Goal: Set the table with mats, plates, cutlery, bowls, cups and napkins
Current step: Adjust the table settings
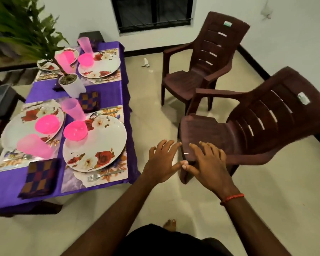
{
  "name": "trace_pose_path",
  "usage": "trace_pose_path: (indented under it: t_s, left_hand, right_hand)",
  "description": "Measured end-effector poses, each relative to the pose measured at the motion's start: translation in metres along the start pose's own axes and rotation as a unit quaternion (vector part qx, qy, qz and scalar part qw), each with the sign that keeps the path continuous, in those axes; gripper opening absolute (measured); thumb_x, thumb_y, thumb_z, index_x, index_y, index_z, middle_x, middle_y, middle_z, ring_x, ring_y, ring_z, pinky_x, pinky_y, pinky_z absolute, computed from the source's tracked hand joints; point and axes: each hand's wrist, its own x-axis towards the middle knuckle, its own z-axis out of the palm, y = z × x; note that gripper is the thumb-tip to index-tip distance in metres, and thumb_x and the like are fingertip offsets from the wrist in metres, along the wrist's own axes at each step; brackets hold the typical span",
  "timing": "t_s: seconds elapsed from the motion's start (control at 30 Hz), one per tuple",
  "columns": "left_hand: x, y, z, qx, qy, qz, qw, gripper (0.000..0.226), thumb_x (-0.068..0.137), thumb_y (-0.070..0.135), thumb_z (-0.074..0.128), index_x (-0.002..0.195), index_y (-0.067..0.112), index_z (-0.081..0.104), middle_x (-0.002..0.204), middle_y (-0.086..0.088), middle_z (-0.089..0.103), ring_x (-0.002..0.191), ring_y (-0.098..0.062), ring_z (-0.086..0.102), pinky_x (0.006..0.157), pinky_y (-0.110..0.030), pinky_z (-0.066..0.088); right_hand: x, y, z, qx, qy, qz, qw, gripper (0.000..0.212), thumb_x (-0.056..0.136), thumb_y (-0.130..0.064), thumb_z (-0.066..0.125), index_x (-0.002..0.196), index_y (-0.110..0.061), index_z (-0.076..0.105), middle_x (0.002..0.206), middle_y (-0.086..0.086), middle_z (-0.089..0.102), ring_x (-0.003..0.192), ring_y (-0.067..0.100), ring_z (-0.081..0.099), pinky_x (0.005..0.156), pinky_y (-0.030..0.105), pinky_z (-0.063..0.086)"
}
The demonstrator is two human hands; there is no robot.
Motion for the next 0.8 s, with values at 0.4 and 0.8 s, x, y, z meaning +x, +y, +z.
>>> trace_pose_path:
  t_s: [0.4,0.8]
  left_hand:
    - [0.027,-0.017,-0.009,-0.007,0.049,-0.228,0.972,0.080,0.090,0.085,0.018,0.155,0.038,0.025,0.164,0.007,0.027,0.153,-0.020,0.018,0.118,-0.056,0.025]
    - [0.001,-0.019,-0.023,-0.011,0.078,-0.422,0.903,0.094,0.082,0.087,0.008,0.158,0.034,0.021,0.167,0.007,0.021,0.154,-0.021,0.015,0.120,-0.054,0.022]
  right_hand:
    - [0.133,0.006,-0.014,0.001,-0.053,-0.211,0.976,0.099,0.072,-0.088,0.006,0.152,-0.035,0.031,0.156,0.003,0.035,0.145,0.028,0.027,0.116,0.051,0.023]
    - [0.198,-0.036,0.008,0.011,-0.097,-0.401,0.911,0.073,0.089,-0.072,0.047,0.148,-0.030,0.041,0.149,0.004,0.045,0.139,0.026,0.036,0.110,0.045,0.027]
